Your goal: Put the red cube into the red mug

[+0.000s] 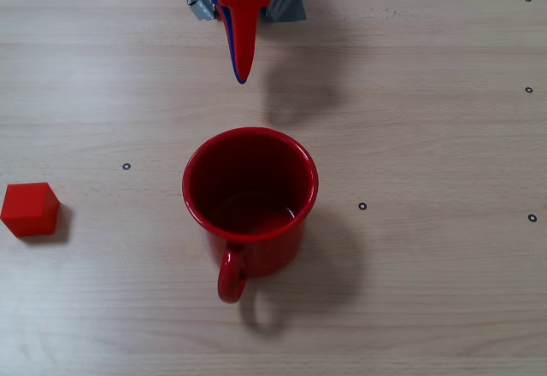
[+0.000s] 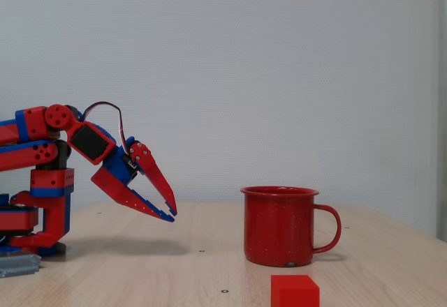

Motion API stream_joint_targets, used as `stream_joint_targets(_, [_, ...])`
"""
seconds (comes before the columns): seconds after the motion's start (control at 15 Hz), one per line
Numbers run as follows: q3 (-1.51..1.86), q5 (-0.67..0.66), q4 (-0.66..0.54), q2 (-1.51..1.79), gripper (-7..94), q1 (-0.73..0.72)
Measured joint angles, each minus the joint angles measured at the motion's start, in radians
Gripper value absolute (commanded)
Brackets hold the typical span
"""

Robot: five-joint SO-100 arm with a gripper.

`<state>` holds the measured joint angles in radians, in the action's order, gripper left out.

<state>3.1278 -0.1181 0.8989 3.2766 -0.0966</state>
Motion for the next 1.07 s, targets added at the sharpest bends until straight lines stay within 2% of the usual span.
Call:
stream_joint_targets(0.13, [0.000, 0.000, -0.034, 0.000, 0, 0.000])
stream_joint_targets(0.6, [0.000, 0.017, -0.034, 0.000, 0, 0.000])
stream_joint_targets(0.8, [-0.034, 0.020, 0.031, -0.018, 0, 0.000])
stream_joint_targets(1.07, [-0.255, 0.018, 0.192, -0.288, 0, 0.064])
